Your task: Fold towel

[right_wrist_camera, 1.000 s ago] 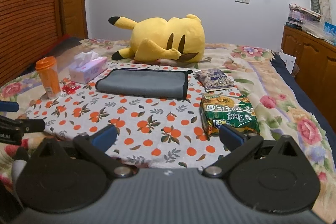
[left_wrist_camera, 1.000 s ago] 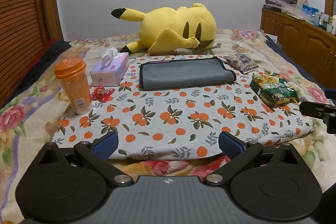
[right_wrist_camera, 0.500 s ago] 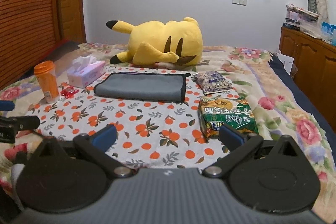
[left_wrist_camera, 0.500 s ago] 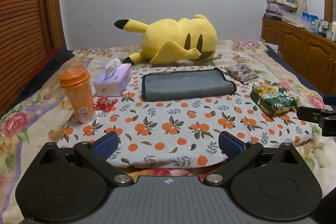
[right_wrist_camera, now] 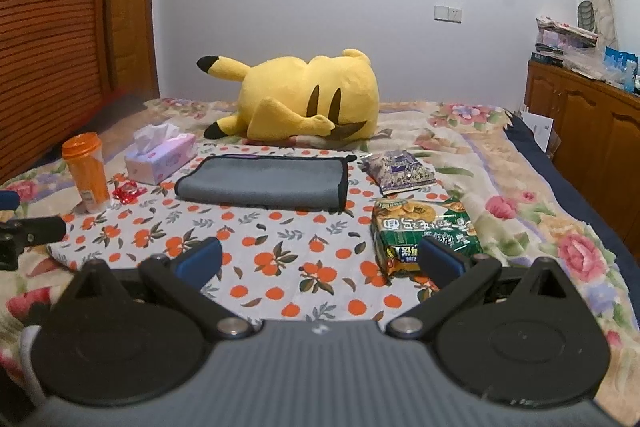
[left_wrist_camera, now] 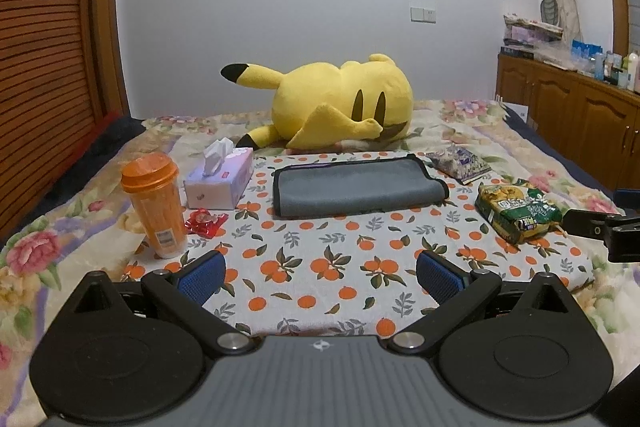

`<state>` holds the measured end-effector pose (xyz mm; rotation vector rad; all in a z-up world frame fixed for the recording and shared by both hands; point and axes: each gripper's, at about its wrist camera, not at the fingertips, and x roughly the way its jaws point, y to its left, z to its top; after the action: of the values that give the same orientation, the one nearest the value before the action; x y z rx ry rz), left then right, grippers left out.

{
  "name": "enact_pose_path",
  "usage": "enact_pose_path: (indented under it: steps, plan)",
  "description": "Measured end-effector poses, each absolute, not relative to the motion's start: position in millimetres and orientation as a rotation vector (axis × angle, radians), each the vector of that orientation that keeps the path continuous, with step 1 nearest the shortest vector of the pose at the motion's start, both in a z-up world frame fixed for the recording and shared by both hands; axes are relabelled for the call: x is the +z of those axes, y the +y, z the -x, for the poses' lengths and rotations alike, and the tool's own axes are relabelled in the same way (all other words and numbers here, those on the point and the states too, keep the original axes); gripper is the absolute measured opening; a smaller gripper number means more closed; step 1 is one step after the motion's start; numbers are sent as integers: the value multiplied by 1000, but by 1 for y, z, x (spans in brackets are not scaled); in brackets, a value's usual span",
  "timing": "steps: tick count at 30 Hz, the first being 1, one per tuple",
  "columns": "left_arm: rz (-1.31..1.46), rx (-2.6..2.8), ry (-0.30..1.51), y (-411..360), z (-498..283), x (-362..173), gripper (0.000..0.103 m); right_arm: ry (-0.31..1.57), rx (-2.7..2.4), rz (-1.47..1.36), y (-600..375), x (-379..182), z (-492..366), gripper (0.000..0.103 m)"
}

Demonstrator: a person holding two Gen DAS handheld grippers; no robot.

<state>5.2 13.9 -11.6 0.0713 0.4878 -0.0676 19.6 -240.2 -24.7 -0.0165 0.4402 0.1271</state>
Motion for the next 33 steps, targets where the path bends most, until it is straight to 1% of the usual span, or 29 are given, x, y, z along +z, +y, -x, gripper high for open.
enact_pose_path:
  steps: [33]
  plan:
    - [-69, -57, 387, 17, 8, -1, 103, 325, 83, 7, -245, -16, -8, 103]
